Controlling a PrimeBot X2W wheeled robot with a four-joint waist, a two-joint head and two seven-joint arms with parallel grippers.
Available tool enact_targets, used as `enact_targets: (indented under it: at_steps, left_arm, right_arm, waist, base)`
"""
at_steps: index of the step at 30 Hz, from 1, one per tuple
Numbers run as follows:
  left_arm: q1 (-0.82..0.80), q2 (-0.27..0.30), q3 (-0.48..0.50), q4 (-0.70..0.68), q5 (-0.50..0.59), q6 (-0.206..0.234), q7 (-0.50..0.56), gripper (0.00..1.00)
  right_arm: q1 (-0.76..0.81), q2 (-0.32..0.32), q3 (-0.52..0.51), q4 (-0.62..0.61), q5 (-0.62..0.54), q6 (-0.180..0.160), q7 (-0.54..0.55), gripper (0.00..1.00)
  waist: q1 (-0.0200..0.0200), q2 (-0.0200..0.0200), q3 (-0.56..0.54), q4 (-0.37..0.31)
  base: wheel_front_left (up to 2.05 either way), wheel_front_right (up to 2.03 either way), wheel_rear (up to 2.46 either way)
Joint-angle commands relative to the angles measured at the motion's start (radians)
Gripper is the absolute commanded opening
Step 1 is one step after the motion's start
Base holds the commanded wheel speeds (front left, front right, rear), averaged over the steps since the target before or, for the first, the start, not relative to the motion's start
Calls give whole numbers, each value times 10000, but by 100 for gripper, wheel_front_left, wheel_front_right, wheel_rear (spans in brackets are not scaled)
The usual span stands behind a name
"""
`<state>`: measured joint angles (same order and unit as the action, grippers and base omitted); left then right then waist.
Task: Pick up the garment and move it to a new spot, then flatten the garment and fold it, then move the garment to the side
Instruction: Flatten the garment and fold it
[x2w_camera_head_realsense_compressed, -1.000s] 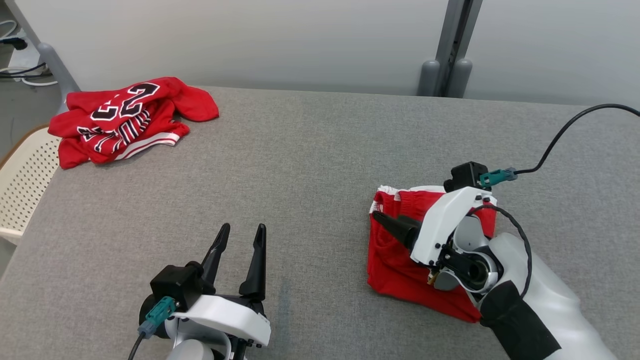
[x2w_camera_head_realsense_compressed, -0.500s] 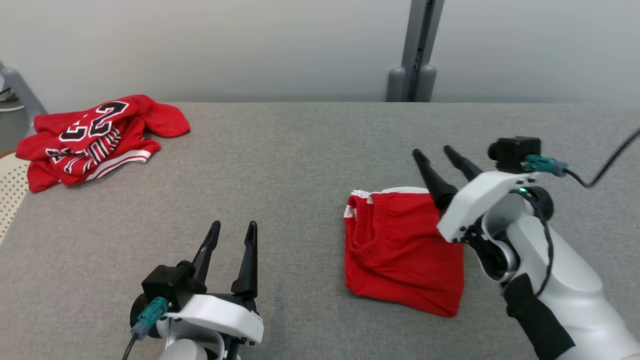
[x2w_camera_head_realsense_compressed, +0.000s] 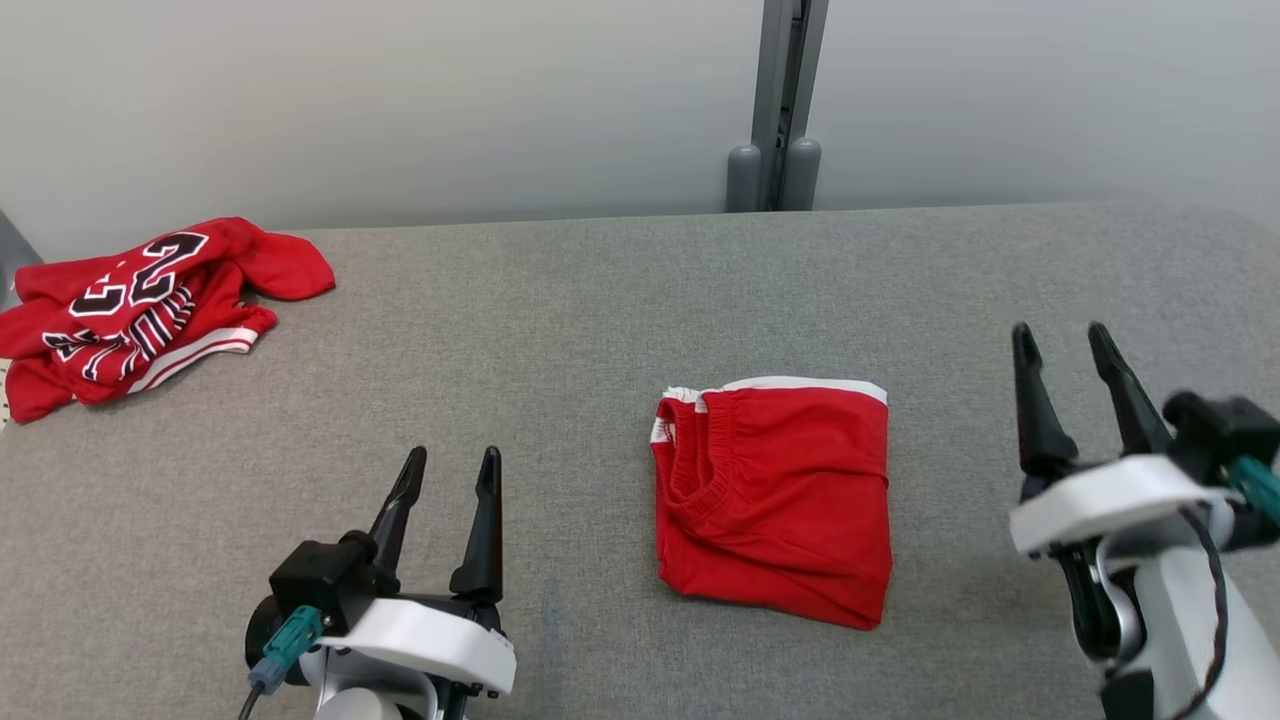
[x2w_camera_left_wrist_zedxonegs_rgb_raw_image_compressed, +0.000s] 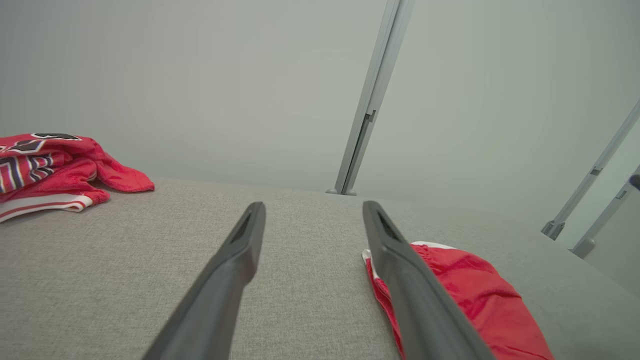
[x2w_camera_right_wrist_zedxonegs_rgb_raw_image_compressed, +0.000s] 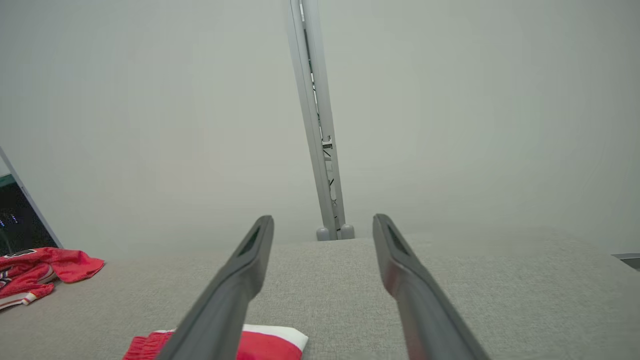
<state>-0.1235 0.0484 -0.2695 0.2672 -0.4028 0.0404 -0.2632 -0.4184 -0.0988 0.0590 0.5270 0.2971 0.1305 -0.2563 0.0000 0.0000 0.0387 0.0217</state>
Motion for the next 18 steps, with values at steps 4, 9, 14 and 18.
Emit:
enact_targets:
  at_steps: [4, 9, 14, 18]
  left_arm:
    - [273, 41, 212, -222, 158, 31, -18, 100]
    - [623, 43, 425, -401, 180, 41, -18, 100]
    - [1060, 41, 719, -613, 124, 80, -17, 100]
    - [1418, 41, 912, -796, 215, 53, -18, 100]
  right_arm:
    - [1506, 353, -872, -1530, -723, 6, -79, 100]
    - [2700, 464, -827, -2792, -641, 6, 14, 100]
    - [3429, 463, -333, -3551, -295, 6, -12, 100]
    - [3731, 453, -100, -3799, -291, 6, 28, 100]
  waist:
    - [0, 0, -46, -33]
    - [0, 0, -108, -74]
    - [0, 0, -185, -84]
    - [0, 0, -238, -78]
  base:
    - [0, 0, 0]
    - [0, 0, 0]
    - [0, 0, 0]
    - [0, 0, 0]
